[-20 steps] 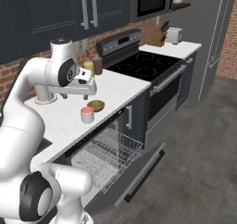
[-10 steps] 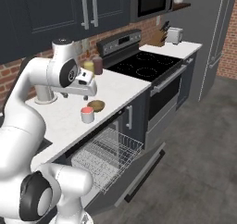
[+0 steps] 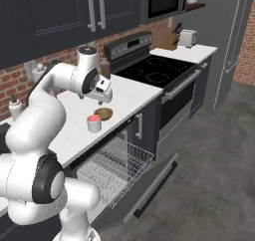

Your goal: Pick up the cup and bowl from the counter, place them in the dishwasher, and close the dishwasher door.

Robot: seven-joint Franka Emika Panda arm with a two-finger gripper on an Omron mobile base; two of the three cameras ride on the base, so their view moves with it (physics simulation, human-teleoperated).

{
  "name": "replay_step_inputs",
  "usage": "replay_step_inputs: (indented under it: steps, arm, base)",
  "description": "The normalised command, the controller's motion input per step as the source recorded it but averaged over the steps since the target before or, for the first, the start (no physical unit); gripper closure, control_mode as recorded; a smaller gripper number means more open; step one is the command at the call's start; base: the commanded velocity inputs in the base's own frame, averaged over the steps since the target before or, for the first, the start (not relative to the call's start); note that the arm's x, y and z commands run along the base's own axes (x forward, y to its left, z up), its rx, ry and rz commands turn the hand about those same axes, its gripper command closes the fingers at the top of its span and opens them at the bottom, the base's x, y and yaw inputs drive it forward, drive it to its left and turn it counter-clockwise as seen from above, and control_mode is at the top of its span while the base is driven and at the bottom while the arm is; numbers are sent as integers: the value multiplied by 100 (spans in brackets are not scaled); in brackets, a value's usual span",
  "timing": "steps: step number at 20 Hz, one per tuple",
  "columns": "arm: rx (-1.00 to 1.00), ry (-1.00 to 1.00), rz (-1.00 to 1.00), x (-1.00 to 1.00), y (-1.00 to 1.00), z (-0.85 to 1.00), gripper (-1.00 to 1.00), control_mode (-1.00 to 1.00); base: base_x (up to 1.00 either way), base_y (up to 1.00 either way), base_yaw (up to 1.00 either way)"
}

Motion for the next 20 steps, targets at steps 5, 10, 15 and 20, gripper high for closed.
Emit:
replay_step_inputs:
  steps: [5,10,15,20]
  arm:
    - [2,-1,-10,99,0,-24,-100,-100]
    - [0,0,-12,76,0,-35,-100,-100]
    - [0,0,-8,18,0,-55,-100,-100]
    - [0,0,-4,0,0,-53,-100,-100]
  base:
    - [0,0,0]
    - [0,0,0]
    - [0,0,0]
    - [0,0,0]
